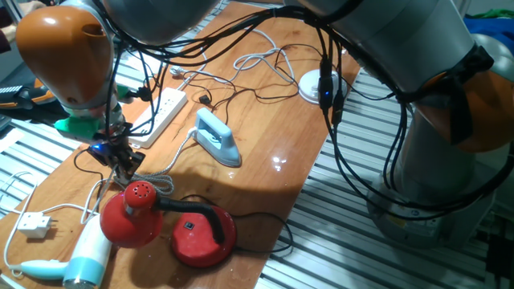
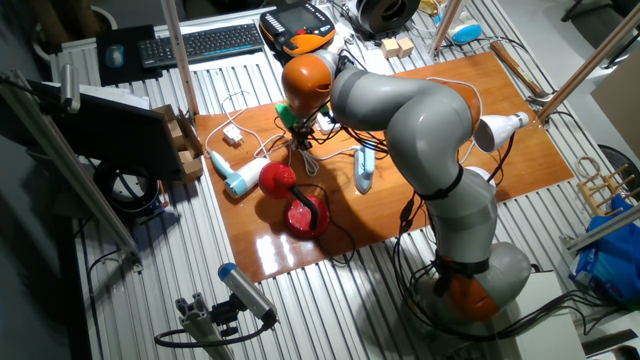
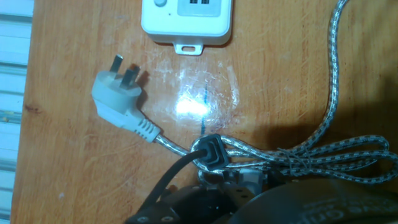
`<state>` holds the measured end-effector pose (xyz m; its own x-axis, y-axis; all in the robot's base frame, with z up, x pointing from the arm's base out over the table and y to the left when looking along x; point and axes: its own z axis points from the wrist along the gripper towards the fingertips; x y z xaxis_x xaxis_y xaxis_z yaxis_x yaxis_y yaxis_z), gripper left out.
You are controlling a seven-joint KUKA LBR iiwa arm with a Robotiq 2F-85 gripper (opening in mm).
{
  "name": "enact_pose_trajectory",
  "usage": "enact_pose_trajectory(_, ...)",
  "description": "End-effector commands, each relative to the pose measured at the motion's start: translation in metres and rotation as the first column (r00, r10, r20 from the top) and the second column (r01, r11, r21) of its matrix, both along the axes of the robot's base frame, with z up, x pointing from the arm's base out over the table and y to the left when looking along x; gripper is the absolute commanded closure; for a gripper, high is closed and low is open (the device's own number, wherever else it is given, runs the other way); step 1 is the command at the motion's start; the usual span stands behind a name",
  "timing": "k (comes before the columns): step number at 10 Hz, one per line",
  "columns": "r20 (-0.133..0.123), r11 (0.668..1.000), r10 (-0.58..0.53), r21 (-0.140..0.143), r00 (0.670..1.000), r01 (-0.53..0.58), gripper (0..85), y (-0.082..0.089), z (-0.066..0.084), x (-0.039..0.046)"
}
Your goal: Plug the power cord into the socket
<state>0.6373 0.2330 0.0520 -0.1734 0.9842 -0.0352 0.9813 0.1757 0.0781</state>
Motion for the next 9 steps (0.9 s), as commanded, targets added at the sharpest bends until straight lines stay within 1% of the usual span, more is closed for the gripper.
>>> enact_pose_trajectory(1,0.0,1.0,0.0,-0.002,1.0,0.0,85.0,0.0,0.001,-0.0001)
enact_pose_trajectory(5,0.005,1.0,-0.013,0.001,1.0,0.013,85.0,0.0,0.006,-0.0001)
enact_pose_trajectory(9,0.004,1.0,-0.015,-0.002,1.0,0.015,85.0,0.0,0.015,-0.0011)
